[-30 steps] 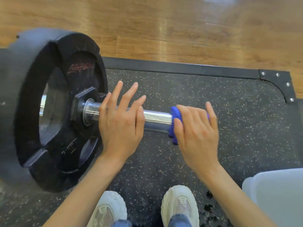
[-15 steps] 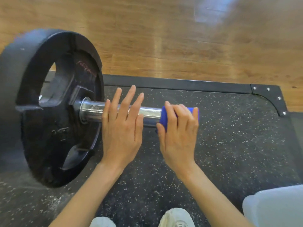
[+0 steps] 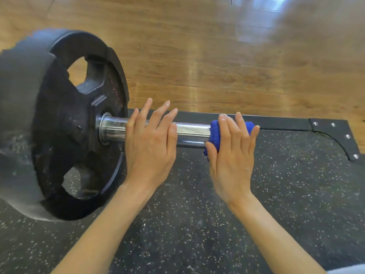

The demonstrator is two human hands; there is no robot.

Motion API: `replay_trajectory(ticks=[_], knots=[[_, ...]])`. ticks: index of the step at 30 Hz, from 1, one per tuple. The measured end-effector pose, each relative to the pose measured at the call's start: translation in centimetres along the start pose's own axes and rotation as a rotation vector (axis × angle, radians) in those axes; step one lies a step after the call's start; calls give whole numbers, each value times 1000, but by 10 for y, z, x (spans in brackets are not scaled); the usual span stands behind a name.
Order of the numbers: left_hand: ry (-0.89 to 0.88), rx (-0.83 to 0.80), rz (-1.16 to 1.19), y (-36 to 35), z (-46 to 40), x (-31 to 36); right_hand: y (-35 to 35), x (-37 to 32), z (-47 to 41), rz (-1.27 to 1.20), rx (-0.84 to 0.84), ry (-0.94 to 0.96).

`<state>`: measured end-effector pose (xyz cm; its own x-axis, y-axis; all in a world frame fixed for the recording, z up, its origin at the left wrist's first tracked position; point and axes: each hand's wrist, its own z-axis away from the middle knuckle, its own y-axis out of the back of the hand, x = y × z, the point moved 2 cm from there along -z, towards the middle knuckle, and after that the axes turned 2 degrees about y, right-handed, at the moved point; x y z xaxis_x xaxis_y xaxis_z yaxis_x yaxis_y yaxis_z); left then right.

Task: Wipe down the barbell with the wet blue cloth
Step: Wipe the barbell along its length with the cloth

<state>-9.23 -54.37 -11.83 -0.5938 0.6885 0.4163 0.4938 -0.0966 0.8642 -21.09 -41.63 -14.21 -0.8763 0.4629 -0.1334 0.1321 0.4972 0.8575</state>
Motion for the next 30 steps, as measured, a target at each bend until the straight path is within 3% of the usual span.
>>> replay_trajectory(ticks=[5,10,15,19,24,30], knots=[[-4,-13,-26,-4,-23,-2,-14,-4,-24,9,-8,180],[24,-7,-45,-10,-44,-2,-27,9,-30,-69,86,-8],[27,-4,-72,-14,-60,-4,-43,21,-39,97,106,285],[44,-2,-69,-17,-70,-3,-46,25,-44,69,134,200],[39,-21,-89,-17,-70,-4,-56,18,-48,282,142,496],[39,-4,-84,-19,-65,-3,-42,6,-44,43,73,179]])
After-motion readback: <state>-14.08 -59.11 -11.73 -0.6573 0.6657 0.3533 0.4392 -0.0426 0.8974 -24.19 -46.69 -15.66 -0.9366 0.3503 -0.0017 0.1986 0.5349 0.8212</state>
